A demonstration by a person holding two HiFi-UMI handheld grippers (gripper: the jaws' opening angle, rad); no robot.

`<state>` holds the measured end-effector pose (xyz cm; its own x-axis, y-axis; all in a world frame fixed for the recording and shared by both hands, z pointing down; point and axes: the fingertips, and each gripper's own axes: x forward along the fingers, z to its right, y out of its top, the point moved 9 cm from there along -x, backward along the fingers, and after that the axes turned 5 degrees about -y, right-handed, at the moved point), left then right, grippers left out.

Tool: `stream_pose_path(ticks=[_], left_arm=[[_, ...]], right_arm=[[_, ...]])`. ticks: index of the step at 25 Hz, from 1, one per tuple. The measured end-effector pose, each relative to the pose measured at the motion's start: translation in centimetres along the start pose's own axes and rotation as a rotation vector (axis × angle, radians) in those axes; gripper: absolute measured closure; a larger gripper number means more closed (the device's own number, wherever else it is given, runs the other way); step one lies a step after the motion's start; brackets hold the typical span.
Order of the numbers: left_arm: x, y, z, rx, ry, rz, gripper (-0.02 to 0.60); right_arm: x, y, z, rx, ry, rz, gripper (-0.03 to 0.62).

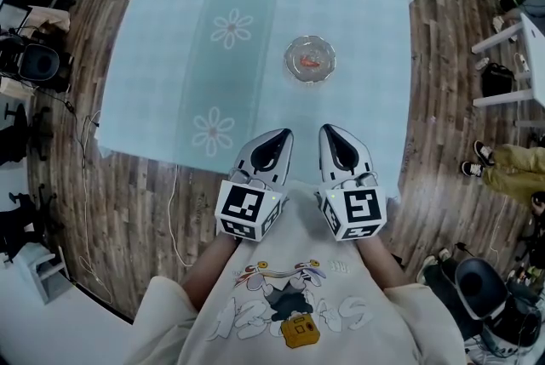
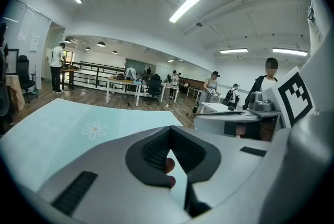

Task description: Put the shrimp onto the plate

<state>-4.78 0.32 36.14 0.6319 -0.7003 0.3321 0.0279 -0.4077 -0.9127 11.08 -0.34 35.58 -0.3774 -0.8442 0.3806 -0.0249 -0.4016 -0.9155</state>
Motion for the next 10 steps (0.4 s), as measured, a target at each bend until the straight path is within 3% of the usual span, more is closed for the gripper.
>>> stream_pose_path(ticks=[10], left_arm=[[-0.2,0.2,-0.4,-0.004,-0.002,0.014,0.574]], right_arm=[[1.0,-0.1,-1.1,0.003,0.100,-0.031,0.571]])
